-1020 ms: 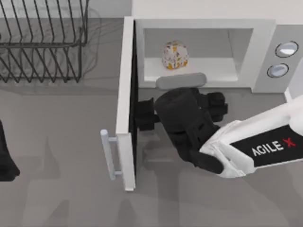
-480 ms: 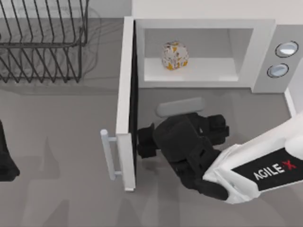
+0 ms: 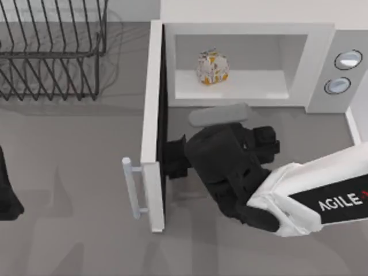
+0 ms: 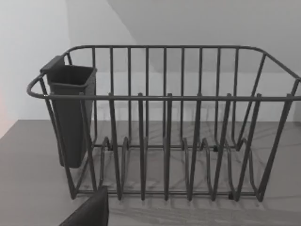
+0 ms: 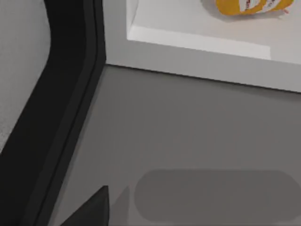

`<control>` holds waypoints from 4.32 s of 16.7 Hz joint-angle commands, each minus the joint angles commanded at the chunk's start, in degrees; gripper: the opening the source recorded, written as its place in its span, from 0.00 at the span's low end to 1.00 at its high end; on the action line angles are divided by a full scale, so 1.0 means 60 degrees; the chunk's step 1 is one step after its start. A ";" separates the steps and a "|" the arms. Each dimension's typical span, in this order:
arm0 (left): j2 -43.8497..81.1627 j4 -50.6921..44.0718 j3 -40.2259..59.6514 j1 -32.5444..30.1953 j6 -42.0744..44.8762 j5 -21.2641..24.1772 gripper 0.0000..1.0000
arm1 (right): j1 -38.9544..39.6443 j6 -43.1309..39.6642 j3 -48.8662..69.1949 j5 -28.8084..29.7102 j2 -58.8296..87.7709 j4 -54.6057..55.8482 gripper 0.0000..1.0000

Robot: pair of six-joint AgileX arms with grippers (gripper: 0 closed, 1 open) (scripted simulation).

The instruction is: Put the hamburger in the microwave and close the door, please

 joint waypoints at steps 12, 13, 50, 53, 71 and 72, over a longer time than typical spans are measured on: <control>0.0000 0.0000 0.0000 0.0000 0.0000 0.0000 1.00 | -0.0017 -0.0018 0.0670 -0.0097 -0.1739 -0.2991 1.00; 0.0000 0.0000 0.0000 0.0000 0.0000 0.0000 1.00 | -0.0016 -0.0019 0.0690 -0.0105 -0.1799 -0.3119 1.00; 0.0000 0.0000 0.0000 0.0000 0.0000 0.0000 1.00 | -0.8314 -0.3577 -0.8766 -0.6242 -1.8712 -0.4188 1.00; 0.0000 0.0000 0.0000 0.0000 0.0000 0.0000 0.77 | -0.8314 -0.3577 -0.8766 -0.6242 -1.8712 -0.4188 1.00; 0.0000 0.0000 0.0000 0.0000 0.0000 0.0000 0.00 | -0.8314 -0.3577 -0.8766 -0.6242 -1.8712 -0.4188 1.00; 0.0000 0.0000 0.0000 0.0000 0.0000 0.0000 0.00 | -0.8314 -0.3577 -0.8766 -0.6242 -1.8712 -0.4188 1.00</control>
